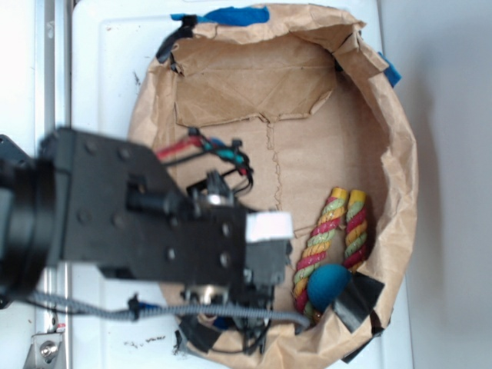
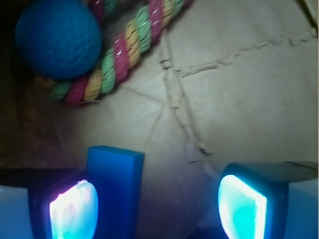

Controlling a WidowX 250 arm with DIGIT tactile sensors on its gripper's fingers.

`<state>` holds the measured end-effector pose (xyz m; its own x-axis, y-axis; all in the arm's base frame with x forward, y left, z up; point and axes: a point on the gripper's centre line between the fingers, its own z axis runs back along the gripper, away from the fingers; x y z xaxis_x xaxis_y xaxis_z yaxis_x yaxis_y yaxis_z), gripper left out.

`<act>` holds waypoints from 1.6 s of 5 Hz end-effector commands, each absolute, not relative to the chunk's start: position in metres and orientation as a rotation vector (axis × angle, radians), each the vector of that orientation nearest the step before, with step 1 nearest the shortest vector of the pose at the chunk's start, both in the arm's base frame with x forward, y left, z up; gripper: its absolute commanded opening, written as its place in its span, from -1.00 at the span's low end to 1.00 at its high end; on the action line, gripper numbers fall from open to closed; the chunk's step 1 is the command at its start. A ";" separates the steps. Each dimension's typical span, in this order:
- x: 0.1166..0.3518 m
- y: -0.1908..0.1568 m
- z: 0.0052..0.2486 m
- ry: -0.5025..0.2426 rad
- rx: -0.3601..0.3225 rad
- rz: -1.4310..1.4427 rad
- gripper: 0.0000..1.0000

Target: Grab the blue block.

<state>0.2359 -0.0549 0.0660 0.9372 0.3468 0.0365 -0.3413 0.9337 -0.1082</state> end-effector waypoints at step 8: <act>0.223 -0.058 0.066 -0.048 -0.148 0.272 1.00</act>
<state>0.2236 -0.0542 0.0568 0.9507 0.3099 -0.0120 -0.3089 0.9427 -0.1265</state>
